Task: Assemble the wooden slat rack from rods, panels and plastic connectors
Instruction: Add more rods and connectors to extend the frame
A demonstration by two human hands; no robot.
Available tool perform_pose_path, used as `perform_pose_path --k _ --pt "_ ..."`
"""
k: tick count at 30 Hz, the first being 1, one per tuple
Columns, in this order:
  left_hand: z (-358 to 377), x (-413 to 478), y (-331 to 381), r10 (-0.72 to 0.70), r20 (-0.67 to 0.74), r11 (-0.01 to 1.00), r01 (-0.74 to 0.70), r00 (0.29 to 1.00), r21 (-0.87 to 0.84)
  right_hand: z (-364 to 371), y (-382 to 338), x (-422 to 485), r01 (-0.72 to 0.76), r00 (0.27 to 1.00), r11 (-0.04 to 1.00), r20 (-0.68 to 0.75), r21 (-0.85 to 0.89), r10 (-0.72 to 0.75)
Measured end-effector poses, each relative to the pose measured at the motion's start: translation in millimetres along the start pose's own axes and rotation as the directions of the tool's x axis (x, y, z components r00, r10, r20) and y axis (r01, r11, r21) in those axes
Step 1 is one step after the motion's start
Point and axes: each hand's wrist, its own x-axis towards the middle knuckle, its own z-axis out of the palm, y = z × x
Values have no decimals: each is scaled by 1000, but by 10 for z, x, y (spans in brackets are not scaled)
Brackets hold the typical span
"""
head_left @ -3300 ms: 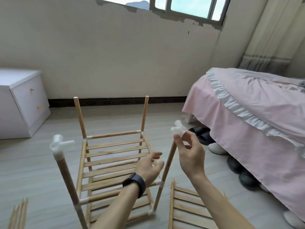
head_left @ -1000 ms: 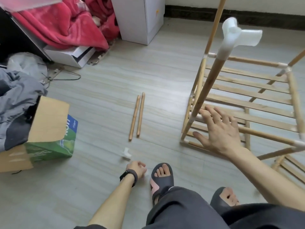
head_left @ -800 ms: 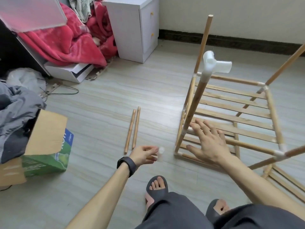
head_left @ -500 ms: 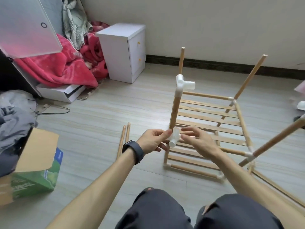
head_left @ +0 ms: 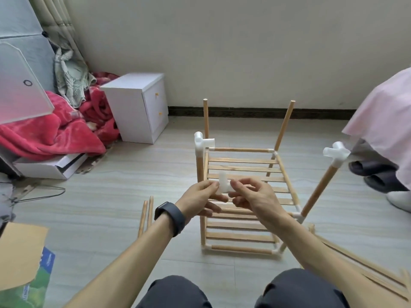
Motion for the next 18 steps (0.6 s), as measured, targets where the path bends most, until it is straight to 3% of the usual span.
perform_pose_path --k 6,14,18 --pt "78 32 123 67 -2 994 -67 998 -86 -66 -28 24 -12 1000 998 -23 69 14" --pt "138 118 502 151 8 969 -149 989 195 -228 -250 -14 184 980 979 -64 -92 -190" --pt "180 137 689 189 -11 939 -177 982 295 -303 -428 -45 316 949 936 31 -154 -315"
